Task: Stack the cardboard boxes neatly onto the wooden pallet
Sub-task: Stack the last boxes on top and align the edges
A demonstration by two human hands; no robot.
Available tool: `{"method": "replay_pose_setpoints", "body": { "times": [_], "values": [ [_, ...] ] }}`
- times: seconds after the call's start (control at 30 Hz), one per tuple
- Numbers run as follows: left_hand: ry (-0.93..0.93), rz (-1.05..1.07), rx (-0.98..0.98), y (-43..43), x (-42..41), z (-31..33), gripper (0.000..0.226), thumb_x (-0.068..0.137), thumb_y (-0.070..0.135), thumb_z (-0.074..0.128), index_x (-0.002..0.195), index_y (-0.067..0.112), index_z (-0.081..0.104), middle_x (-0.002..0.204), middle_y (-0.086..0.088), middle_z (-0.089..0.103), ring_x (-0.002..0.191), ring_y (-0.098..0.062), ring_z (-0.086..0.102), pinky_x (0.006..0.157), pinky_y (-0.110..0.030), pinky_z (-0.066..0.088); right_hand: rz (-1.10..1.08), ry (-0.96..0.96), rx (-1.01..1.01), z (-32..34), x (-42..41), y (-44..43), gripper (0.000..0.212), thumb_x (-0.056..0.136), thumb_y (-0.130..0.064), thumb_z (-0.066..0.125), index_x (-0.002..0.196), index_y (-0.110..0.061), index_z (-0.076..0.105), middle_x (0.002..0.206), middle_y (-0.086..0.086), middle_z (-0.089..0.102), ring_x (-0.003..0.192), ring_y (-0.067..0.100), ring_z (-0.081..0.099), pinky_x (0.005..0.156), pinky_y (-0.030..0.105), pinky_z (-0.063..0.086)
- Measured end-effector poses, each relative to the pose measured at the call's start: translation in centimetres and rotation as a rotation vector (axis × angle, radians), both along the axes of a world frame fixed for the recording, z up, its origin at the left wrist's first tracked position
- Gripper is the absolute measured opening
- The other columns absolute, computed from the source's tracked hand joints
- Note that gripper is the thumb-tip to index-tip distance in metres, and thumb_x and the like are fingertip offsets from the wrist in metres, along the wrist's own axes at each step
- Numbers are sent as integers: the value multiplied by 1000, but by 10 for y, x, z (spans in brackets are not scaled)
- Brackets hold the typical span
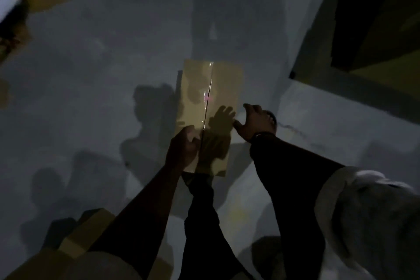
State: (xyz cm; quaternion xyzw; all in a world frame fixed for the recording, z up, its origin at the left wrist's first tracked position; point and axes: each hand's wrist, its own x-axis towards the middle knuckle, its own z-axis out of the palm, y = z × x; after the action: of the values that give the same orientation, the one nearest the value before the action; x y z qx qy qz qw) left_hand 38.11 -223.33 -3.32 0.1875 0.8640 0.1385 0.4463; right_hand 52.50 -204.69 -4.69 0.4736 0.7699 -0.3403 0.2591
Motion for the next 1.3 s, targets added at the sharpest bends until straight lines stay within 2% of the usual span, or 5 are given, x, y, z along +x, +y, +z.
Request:
{"method": "replay_pose_setpoints", "body": {
  "times": [0.43,0.57,0.7,0.9,1.3],
  "values": [
    [129,-125,122,-38,-54,-246,99,85,27,78,161,33,14,162,-16,16,126,-35,52,94,-43,52,-200,218,-5,-226,-9,-93,94,86,-48,70,159,-29,14,164,2,-24,149,41,17,117,50,34],
    [122,-157,109,-45,-43,-236,116,68,69,77,158,46,8,163,-14,17,136,-38,44,103,-56,49,-329,302,36,-215,-9,-107,95,82,-51,74,157,-36,17,164,-4,-22,149,38,16,116,50,34],
    [267,-417,-9,-20,-13,-162,123,69,82,68,160,37,-1,168,-11,-2,150,-44,12,118,-62,23,-321,262,174,-151,10,-101,94,77,-68,65,155,-40,20,166,-6,-11,140,42,28,109,56,40],
    [499,-485,194,31,34,14,101,73,79,65,156,35,28,158,-14,28,138,-39,39,104,-57,43,-447,272,368,23,57,-69,78,80,-75,57,147,-38,40,164,-2,16,133,37,38,107,48,39],
    [600,-539,434,197,150,321,98,75,92,45,156,45,16,163,-6,9,140,-41,28,112,-53,33,-526,400,689,331,189,75,73,78,-75,57,140,-39,47,161,-5,22,128,34,42,101,44,43]
  ]
}}
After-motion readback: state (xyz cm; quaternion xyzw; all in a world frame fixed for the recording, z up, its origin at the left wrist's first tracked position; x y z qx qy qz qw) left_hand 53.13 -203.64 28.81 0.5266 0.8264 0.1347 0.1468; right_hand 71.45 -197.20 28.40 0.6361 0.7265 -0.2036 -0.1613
